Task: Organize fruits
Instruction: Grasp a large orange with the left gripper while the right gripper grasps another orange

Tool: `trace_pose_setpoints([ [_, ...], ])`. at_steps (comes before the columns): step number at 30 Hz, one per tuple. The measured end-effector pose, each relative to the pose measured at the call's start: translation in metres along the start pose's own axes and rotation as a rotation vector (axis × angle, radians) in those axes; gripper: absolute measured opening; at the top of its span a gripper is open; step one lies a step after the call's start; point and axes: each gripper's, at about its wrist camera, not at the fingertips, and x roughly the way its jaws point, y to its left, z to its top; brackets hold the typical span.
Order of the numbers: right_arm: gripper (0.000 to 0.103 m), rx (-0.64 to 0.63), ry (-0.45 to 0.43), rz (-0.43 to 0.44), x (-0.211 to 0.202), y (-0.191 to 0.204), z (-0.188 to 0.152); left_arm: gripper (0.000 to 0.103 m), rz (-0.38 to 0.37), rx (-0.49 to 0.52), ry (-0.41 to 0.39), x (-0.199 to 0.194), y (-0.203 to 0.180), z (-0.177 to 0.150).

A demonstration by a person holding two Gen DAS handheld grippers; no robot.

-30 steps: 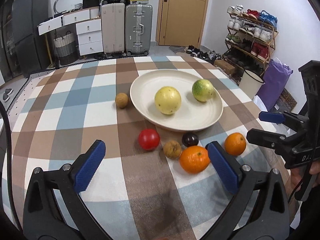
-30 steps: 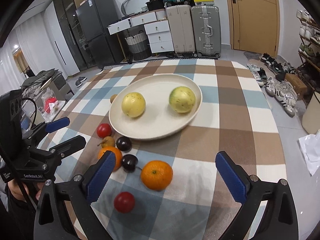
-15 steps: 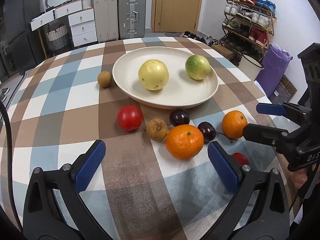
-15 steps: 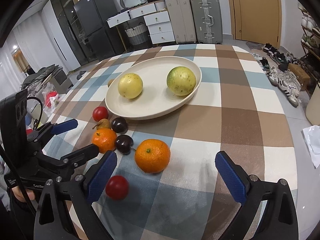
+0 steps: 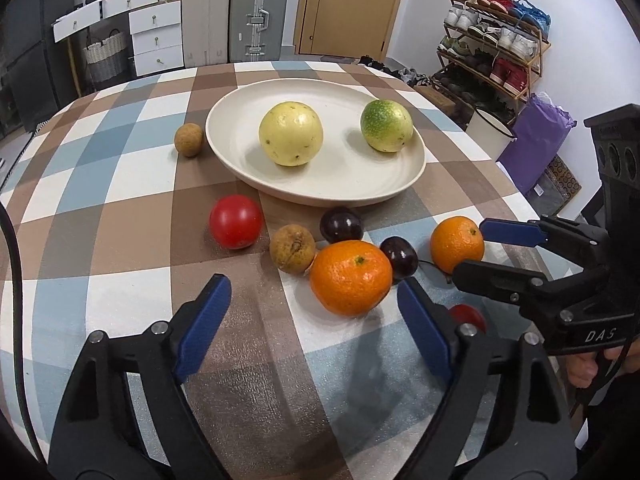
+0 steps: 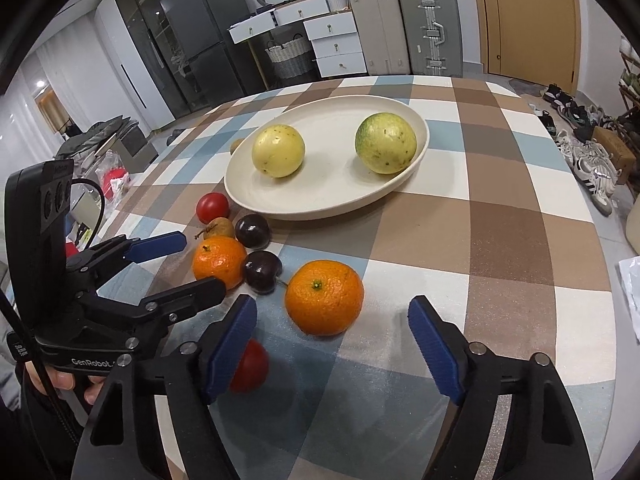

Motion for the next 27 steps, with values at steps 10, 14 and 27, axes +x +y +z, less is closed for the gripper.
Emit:
trace_pose_setpoints([
  [10,0.068,-0.028,0.002,-0.002,-0.003,0.005,0.002,0.047,-0.068,0.034,0.021,0.003,-0.008,-0.003],
  [14,0.064,-0.026,-0.002,-0.003,-0.004,0.004,0.002,0.043,-0.079,0.059,0.018,0.002,-0.014,-0.005],
  [27,0.040,-0.035,-0.021,0.008,-0.005,0.004,0.002,0.037,-0.084,0.051,-0.014,-0.005,-0.010,-0.004],
])
